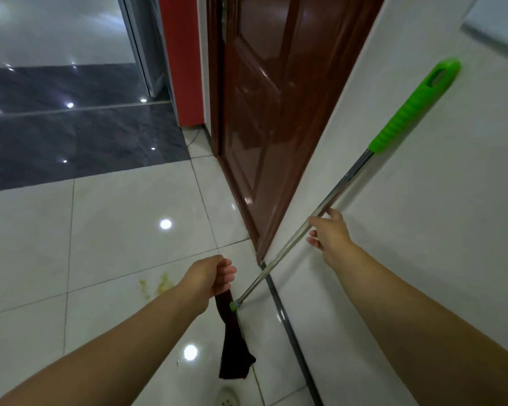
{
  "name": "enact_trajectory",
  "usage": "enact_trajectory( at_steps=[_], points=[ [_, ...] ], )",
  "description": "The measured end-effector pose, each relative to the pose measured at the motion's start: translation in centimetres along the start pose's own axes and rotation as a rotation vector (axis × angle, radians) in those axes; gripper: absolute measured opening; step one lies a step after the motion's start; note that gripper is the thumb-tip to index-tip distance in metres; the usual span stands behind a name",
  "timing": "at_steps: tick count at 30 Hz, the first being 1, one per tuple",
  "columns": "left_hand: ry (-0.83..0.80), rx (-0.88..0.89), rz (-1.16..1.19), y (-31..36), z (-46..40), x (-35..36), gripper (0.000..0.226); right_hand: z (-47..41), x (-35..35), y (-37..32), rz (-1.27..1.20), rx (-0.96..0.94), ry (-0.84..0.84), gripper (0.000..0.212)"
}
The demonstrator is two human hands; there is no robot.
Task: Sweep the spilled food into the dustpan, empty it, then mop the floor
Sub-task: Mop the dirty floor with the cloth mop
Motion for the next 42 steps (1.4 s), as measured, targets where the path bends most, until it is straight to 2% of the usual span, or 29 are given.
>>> enact_trajectory(
  at_steps=[4, 6, 13, 21, 35, 42],
  points=[
    [0.073, -0.024, 0.015, -0.3, -1.4, -1.3, 0.026, -2.0, 1.1, 0.0, -0.022, -0.002, -0.017, 0.022],
    [0.09, -0.028, 0.01, -0.4, -1.9, -2.0, 0.026, -2.5, 1.5, 0.3, -0.01, -0.022, 0.01, 0.012],
    [0.14, 0.022, 0.034, 0.3, -2.2, -4.2, 0.021, -1.6, 2.9, 1.3, 0.224, -0.204, 0.075, 0.029],
    [0.233, 0.087, 0.016, 0.2, 0.6, -10.9, 0.022, 4.3, 4.3, 1.1, 0.306, -0.298, 0.095, 0.024],
    [0.195, 0.152, 0.17, -8.7, 7.3, -33.6, 0.023, 27.5, 11.1, 5.1, 0.332, -0.533, 0.122, 0.02],
    [0.192, 0.056, 0.199, -15.1, 10.3, -41.7, 0.025, 38.3, 14.3, 9.8, 0.33, -0.573, -0.01, 0.018]
  ],
)
Point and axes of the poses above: each hand's wrist, its own z-axis away from the middle knuckle, its own x-axis out of the palm, y = z × x, the point moved 1 cm from there along -z, towards the middle knuckle, and after that the axes turned 3 degrees about y, right-handed, at the moved point
